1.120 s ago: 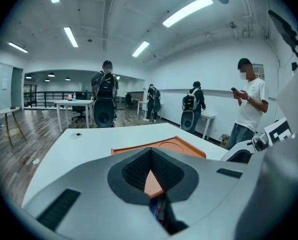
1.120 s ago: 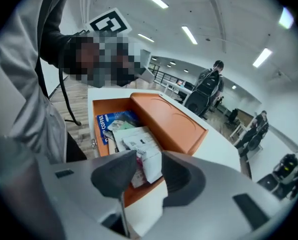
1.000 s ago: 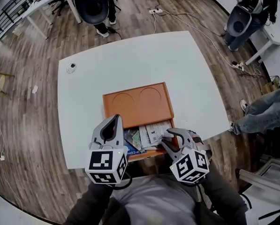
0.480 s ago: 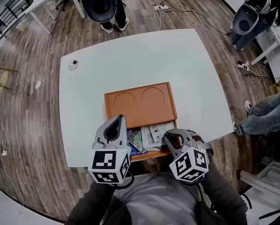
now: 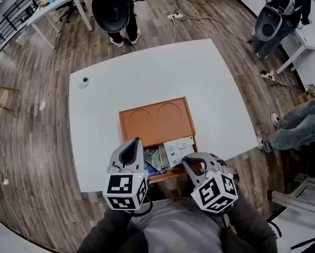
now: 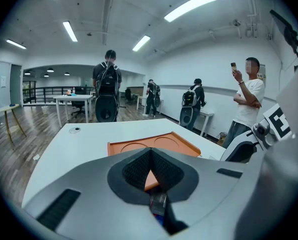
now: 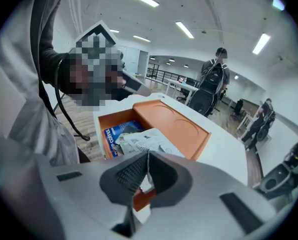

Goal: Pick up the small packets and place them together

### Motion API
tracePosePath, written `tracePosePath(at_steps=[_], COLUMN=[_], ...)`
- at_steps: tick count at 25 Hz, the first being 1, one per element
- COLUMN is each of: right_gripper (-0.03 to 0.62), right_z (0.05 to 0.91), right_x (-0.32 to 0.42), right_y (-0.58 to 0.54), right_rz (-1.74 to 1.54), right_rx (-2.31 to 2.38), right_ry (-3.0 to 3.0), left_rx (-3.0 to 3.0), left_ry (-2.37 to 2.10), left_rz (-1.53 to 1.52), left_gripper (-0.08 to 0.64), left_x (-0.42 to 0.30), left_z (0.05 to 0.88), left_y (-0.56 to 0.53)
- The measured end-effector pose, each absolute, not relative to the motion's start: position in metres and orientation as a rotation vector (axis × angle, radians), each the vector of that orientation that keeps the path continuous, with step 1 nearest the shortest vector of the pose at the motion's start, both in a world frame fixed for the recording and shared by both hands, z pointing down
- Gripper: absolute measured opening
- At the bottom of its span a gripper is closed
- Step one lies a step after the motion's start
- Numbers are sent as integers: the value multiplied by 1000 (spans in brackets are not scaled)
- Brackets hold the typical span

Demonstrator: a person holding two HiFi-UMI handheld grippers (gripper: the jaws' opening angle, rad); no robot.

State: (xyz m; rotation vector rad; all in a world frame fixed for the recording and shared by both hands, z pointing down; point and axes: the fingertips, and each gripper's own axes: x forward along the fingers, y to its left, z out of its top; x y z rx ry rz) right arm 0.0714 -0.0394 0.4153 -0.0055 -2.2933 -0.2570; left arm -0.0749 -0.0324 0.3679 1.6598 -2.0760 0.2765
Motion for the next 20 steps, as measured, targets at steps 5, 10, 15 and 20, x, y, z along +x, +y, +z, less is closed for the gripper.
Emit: tracePosePath(at_steps=[5, 10, 15, 20], right_gripper=[14, 14, 14, 14], right_z=[392, 375, 366, 375], right_x=[59, 41, 21, 4], right_y=[-30, -43, -72, -105], right_rz=[-266, -297, -325, -324], right_rx=[-28, -43, -23, 2], right_ry=[-2331, -2352, -2352, -2324], left_rx=[1683, 1687, 1677, 1666], left_ry=[-2094, -2127, -2126, -2108], left_rz=[244, 218, 207, 221], left_gripper=[-3, -3, -3, -3], left_x=[-75, -82, -81, -80], left_z=[350, 334, 332, 338], left_y=[-33, -37, -34, -38])
